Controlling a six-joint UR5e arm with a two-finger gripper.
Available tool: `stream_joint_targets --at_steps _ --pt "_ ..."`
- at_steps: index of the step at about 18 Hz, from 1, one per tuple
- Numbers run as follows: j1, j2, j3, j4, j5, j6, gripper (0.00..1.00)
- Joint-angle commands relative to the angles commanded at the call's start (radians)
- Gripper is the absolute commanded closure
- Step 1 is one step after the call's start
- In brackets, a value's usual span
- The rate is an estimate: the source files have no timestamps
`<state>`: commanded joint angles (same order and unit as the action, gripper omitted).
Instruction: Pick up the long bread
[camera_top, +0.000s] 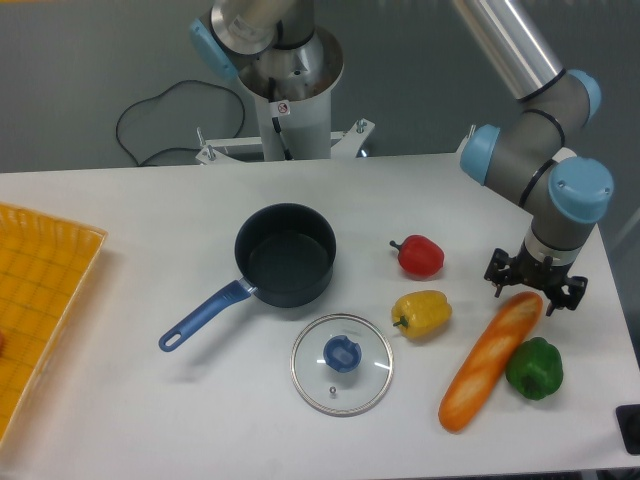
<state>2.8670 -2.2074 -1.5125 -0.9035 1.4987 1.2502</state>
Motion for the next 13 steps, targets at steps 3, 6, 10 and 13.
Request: stream_joint_targets --at_steps 3,6,10,13 --pt "-0.002 -0.006 0.0 0.002 0.0 -0.002 0.15" --pt "-0.003 -0.011 0.0 0.005 0.002 0.0 0.18" --pt "-0.006 -0.017 0.002 0.009 0.002 -0.002 0.22" --pt "-0.006 -0.017 0.002 0.011 0.002 0.0 0.26"
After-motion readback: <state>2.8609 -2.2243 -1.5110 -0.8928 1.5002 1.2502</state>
